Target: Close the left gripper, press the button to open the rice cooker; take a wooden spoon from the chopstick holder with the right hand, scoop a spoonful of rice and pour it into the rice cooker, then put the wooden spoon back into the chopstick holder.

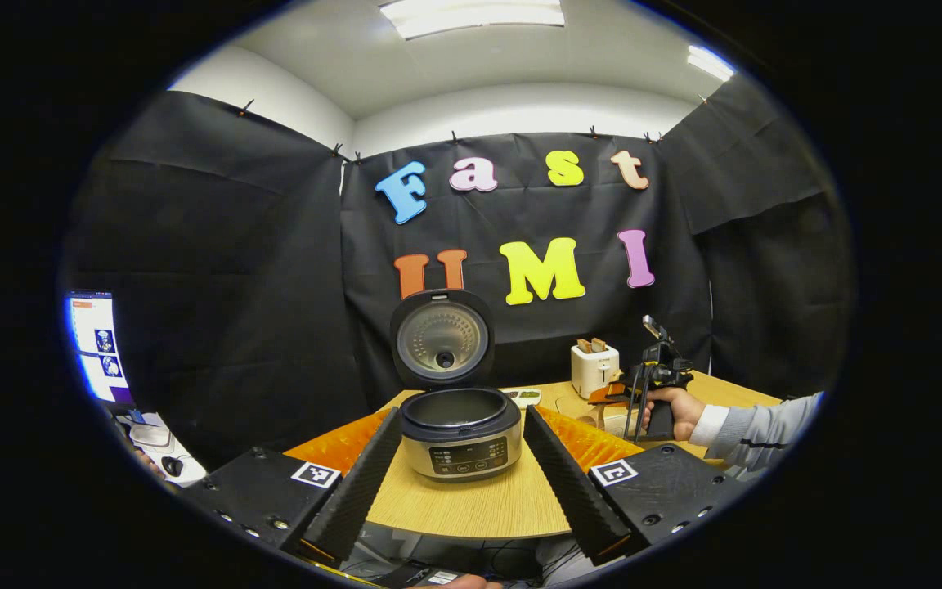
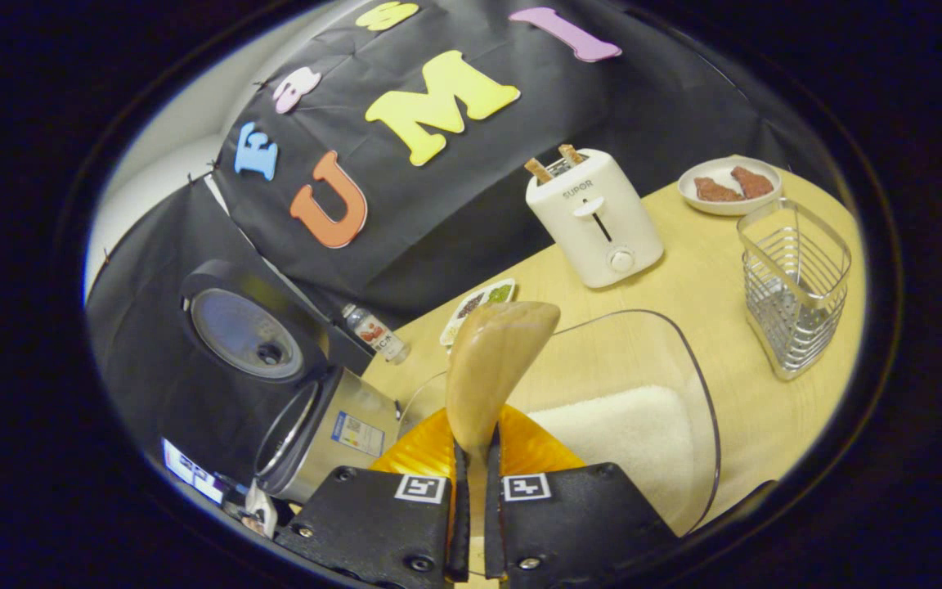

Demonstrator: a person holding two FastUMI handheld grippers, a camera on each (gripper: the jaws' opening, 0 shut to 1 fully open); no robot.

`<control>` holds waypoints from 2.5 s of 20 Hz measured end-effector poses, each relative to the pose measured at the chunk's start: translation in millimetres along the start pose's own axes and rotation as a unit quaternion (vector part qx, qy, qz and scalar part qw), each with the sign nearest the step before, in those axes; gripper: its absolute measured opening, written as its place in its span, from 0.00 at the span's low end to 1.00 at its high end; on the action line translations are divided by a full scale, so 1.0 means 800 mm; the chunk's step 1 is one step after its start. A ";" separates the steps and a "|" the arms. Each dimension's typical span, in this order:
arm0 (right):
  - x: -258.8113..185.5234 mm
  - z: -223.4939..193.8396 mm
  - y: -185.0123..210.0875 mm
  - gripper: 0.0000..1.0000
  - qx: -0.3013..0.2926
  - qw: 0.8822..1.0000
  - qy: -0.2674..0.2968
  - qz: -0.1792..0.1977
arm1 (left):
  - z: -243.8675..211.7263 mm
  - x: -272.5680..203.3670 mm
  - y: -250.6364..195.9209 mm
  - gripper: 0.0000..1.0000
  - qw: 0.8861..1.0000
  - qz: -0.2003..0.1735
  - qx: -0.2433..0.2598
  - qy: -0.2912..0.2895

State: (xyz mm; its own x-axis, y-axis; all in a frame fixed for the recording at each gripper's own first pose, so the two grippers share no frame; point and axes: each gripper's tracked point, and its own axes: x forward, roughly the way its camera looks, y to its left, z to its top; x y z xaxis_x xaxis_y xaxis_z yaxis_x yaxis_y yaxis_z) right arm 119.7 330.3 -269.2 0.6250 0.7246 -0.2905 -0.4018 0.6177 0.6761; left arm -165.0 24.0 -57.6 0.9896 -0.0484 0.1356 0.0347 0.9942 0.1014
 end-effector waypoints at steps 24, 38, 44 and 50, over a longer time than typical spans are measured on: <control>-0.067 0.098 0.096 0.11 0.360 0.915 -0.067 0.167 | 0.006 -0.032 0.040 0.96 1.000 0.023 -0.004 0.010; 0.039 0.063 0.256 0.12 0.062 0.996 -0.041 0.056 | -0.008 -0.063 0.090 0.96 0.998 0.054 -0.006 0.006; 0.068 0.045 0.314 0.12 -0.107 0.991 -0.075 0.016 | -0.034 -0.064 0.110 0.96 0.997 0.071 -0.023 0.019; 0.059 0.017 0.381 0.12 -0.335 0.933 -0.135 -0.015 | -0.045 -0.063 0.119 0.96 0.996 0.072 -0.037 0.029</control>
State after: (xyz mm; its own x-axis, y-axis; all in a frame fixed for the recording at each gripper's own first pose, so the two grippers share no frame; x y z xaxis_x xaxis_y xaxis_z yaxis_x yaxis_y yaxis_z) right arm 35.7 548.9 -67.9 0.7520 0.6564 -0.0598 -0.6528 0.7542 0.0704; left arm -206.5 124.3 -90.1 0.9915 0.0984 0.0851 -0.0998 0.9949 0.0119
